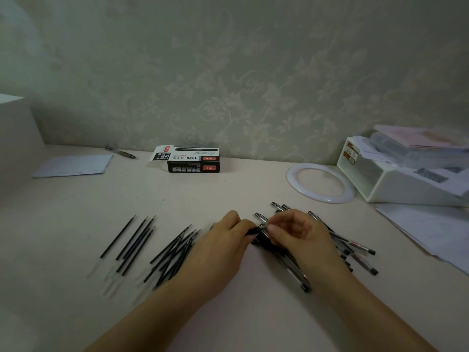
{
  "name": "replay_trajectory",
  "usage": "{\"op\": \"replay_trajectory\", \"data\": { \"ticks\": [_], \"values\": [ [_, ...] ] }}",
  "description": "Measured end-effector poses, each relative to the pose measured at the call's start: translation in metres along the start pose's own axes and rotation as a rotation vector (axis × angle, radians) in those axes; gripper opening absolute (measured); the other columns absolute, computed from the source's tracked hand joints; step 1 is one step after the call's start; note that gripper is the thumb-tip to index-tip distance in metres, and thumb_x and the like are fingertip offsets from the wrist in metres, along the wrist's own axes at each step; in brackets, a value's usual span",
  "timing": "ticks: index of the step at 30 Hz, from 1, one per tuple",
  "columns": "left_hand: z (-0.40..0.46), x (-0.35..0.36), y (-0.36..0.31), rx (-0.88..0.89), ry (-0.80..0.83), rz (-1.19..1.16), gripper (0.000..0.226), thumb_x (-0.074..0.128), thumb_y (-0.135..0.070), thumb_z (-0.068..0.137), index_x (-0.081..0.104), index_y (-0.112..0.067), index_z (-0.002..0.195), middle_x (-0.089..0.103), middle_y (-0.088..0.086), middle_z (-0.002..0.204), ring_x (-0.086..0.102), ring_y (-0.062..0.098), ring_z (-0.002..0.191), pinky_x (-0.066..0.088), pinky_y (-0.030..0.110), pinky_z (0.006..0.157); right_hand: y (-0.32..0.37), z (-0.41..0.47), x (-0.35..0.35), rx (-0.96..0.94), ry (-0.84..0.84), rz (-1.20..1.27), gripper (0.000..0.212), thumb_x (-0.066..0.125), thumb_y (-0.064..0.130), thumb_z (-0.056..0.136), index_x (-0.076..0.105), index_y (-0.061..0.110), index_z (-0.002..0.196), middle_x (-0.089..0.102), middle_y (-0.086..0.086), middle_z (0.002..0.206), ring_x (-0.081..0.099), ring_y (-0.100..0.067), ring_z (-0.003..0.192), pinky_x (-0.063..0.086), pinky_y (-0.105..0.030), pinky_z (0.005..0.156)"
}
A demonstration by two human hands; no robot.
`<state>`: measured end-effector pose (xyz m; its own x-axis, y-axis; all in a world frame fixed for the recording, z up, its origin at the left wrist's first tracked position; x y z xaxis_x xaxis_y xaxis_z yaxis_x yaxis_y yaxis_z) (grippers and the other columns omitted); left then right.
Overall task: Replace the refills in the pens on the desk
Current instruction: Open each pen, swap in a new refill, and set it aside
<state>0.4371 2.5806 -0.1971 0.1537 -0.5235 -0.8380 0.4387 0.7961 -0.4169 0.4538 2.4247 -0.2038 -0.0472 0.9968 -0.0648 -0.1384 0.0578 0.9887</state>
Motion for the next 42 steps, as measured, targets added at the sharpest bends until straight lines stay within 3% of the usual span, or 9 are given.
{"op": "replay_trajectory", "data": {
  "ticks": [8, 16, 20, 22, 29, 34, 37, 39, 42],
  "values": [
    [-0.003, -0.009, 0.003, -0.033, -0.088, 0.016, 0.028, 0.038, -0.034, 0.102, 0.058, -0.025, 0.121, 0.047, -0.006, 0.099, 0.053, 0.017, 0.084, 0.047, 0.039, 0.072, 0.024, -0.008, -0.001, -0.317, -0.092, -0.405, 0.02, 0.069, 0.012, 0.088, 0.068, 0.032, 0.087, 0.07, 0.018, 0.085, 0.068, -0.004, 0.081, 0.053, -0.014, 0.071],
    [-0.002, -0.011, 0.008, -0.053, -0.117, -0.035, 0.028, 0.038, -0.03, 0.102, 0.055, -0.024, 0.122, 0.049, -0.009, 0.103, 0.053, 0.013, 0.085, 0.048, 0.036, 0.075, 0.018, -0.002, -0.019, -0.181, -0.212, -0.2, 0.017, 0.068, 0.015, 0.09, 0.07, 0.031, 0.084, 0.073, 0.011, 0.085, 0.069, -0.006, 0.084, 0.053, -0.017, 0.073],
    [-0.003, -0.013, 0.012, -0.085, -0.153, -0.043, 0.024, 0.04, -0.03, 0.102, 0.056, -0.025, 0.119, 0.05, -0.01, 0.101, 0.053, 0.012, 0.085, 0.048, 0.036, 0.073, 0.041, -0.017, 0.014, -0.556, 0.05, -0.674, 0.01, 0.07, 0.007, 0.087, 0.071, 0.016, 0.087, 0.068, 0.009, 0.083, 0.063, -0.006, 0.079, 0.047, -0.019, 0.072],
    [-0.003, -0.012, 0.011, -0.076, -0.146, -0.038, 0.024, 0.041, -0.028, 0.101, 0.058, -0.024, 0.118, 0.052, -0.008, 0.102, 0.055, 0.014, 0.084, 0.047, 0.037, 0.072, 0.034, -0.026, 0.036, -0.684, 0.228, -0.921, 0.01, 0.069, -0.002, 0.083, 0.071, 0.008, 0.084, 0.065, -0.002, 0.081, 0.059, -0.019, 0.077, 0.042, -0.026, 0.069],
    [-0.002, -0.009, 0.01, -0.049, -0.146, -0.04, 0.022, 0.045, -0.026, 0.1, 0.06, -0.023, 0.115, 0.052, -0.008, 0.098, 0.056, 0.015, 0.08, 0.047, 0.037, 0.07, 0.018, -0.026, 0.046, -0.667, 0.313, -1.073, 0.014, 0.067, -0.001, 0.081, 0.072, 0.009, 0.09, 0.066, -0.005, 0.085, 0.058, -0.026, 0.078, 0.036, -0.028, 0.069],
    [-0.003, -0.012, 0.009, -0.042, -0.175, -0.064, 0.021, 0.046, -0.027, 0.1, 0.059, -0.024, 0.116, 0.052, -0.011, 0.097, 0.054, 0.011, 0.08, 0.047, 0.033, 0.07, 0.026, -0.019, 0.027, -0.551, 0.091, -0.803, 0.009, 0.069, 0.007, 0.086, 0.07, 0.015, 0.091, 0.065, 0.007, 0.089, 0.059, -0.01, 0.085, 0.047, -0.022, 0.075],
    [-0.003, -0.016, 0.005, -0.024, -0.211, -0.079, 0.021, 0.047, -0.029, 0.099, 0.059, -0.026, 0.116, 0.05, -0.014, 0.095, 0.051, 0.007, 0.077, 0.047, 0.031, 0.067, 0.022, -0.01, -0.001, -0.23, -0.137, -0.391, 0.007, 0.071, 0.022, 0.088, 0.074, 0.028, 0.085, 0.073, 0.012, 0.082, 0.069, -0.005, 0.08, 0.053, -0.016, 0.072],
    [-0.004, -0.017, -0.001, 0.012, -0.215, -0.084, 0.02, 0.048, -0.029, 0.099, 0.059, -0.027, 0.116, 0.051, -0.015, 0.095, 0.05, 0.006, 0.074, 0.048, 0.031, 0.065, 0.011, -0.009, -0.001, -0.003, -0.088, -0.07, 0.006, 0.072, 0.029, 0.085, 0.078, 0.029, 0.086, 0.077, 0.006, 0.084, 0.072, -0.009, 0.083, 0.055, -0.015, 0.072],
    [-0.005, -0.017, -0.007, 0.059, -0.205, -0.081, 0.019, 0.053, -0.027, 0.098, 0.061, -0.026, 0.115, 0.053, -0.014, 0.093, 0.05, 0.005, 0.069, 0.049, 0.032, 0.061, 0.003, -0.012, 0.013, 0.148, 0.042, 0.22, 0.026, 0.075, 0.037, 0.072, 0.08, 0.02, 0.092, 0.077, -0.008, 0.092, 0.074, -0.019, 0.088, 0.055, -0.018, 0.075]
  ]
}}
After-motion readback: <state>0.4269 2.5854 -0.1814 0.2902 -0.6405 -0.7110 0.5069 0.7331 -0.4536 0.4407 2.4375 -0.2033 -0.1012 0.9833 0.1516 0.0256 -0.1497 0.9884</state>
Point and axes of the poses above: each hand's wrist, its own z-axis towards the middle knuckle, its own x-axis out of the palm, y = z × x, the point moved 6 cm from there along z, towards the middle knuckle
